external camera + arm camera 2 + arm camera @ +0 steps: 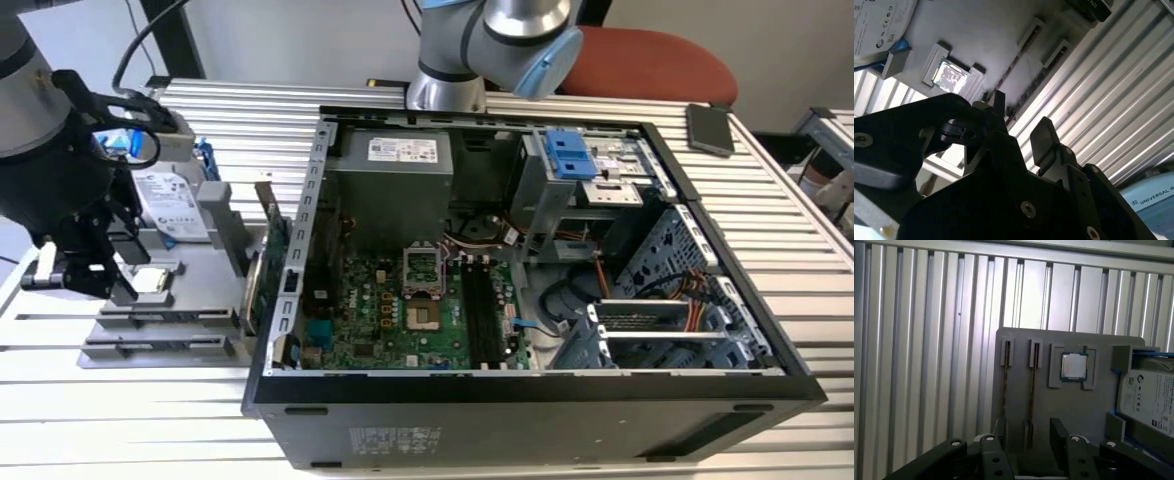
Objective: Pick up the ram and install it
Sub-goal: 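Pick up the ram and move it above insertion slot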
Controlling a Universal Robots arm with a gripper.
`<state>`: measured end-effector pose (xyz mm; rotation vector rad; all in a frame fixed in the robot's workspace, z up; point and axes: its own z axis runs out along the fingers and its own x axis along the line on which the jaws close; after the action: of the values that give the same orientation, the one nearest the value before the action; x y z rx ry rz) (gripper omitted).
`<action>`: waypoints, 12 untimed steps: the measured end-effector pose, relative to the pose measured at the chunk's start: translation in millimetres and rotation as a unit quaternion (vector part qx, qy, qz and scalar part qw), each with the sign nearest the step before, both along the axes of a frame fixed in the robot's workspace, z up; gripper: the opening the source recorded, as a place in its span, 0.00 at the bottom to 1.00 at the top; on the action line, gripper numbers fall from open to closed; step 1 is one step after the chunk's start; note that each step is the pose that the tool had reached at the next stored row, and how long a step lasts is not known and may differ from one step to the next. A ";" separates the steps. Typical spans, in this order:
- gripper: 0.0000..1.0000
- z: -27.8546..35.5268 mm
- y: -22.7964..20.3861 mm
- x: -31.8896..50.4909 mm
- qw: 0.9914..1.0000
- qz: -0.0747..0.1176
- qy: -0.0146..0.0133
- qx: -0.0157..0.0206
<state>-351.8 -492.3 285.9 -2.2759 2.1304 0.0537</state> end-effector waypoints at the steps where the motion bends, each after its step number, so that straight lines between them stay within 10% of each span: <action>1: 1.00 -1.8 0.0 -0.1 1.000 0.000 0.000 0.000; 12: 1.00 -20.9 -0.9 -2.4 1.000 0.000 0.000 -0.003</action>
<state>-354.2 -493.3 265.0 -2.2787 2.1332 0.0481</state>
